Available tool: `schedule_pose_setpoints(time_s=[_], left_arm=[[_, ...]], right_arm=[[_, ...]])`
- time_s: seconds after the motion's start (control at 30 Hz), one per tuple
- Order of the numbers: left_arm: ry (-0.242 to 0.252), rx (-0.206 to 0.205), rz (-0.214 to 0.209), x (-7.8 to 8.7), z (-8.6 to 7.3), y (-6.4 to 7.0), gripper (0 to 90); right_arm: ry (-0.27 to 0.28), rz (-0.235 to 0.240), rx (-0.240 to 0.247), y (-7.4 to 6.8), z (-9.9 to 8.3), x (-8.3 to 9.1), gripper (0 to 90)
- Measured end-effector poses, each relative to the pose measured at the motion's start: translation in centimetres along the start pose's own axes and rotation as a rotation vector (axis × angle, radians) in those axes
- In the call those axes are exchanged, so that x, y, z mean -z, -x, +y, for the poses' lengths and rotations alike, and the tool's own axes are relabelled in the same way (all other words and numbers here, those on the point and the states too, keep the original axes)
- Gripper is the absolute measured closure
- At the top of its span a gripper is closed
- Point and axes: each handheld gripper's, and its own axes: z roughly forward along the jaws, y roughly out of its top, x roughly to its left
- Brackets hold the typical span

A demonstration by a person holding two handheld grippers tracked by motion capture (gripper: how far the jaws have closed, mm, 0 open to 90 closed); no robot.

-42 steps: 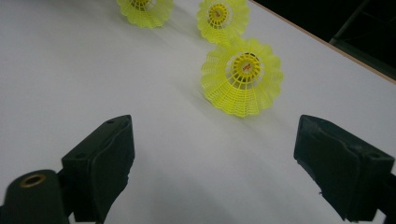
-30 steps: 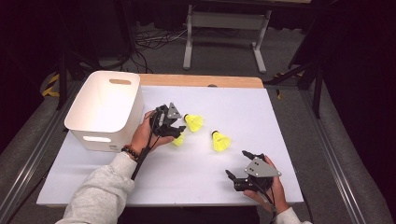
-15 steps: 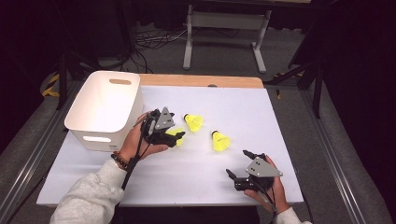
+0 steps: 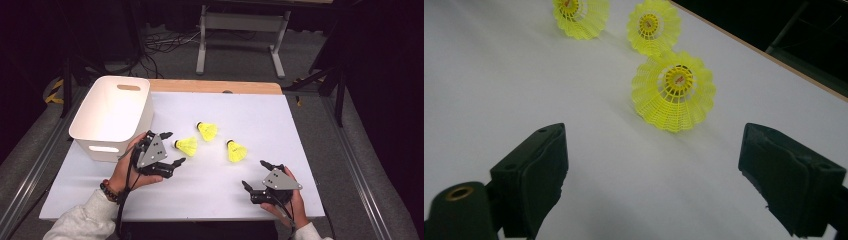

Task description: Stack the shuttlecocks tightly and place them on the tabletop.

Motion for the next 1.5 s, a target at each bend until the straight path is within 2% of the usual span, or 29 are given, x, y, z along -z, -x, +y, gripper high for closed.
schedule_pose_setpoints(time_s=[0.2,0.37,0.5,0.57,0.63,0.83,1.17,1.27,1.5], left_arm=[[0.015,-0.005,0.017,1.3,-2.6,1.0,15.1],[0.024,0.052,0.009,2.0,-4.7,1.4,15.3],[0.018,0.055,0.007,2.4,-6.1,1.7,14.9],[0.020,0.075,-0.010,2.5,-6.9,1.7,14.8],[0.009,0.082,-0.008,2.7,-7.6,1.6,13.4],[0.015,0.137,0.010,4.0,-9.0,1.1,12.5],[0.023,0.204,0.035,7.1,-11.0,1.0,10.0],[0.029,0.210,0.034,7.6,-11.2,1.1,9.2],[0.037,0.222,0.030,8.5,-11.6,1.1,8.7]], right_arm=[[0.002,-0.006,0.001,0.0,0.0,0.1,12.9],[0.011,-0.015,-0.008,0.1,0.1,0.3,12.9],[0.015,-0.017,-0.011,0.1,0.1,0.3,12.9],[0.017,-0.017,-0.010,0.1,0.1,0.3,12.9],[0.014,-0.019,-0.009,0.0,0.1,0.2,12.9],[0.018,-0.016,-0.020,0.0,0.1,0.2,12.9],[0.017,-0.023,-0.041,0.0,0.3,-0.1,13.3],[0.014,-0.031,-0.045,0.1,0.4,-0.1,13.4],[0.025,-0.028,-0.088,0.6,1.6,-0.3,14.9]])
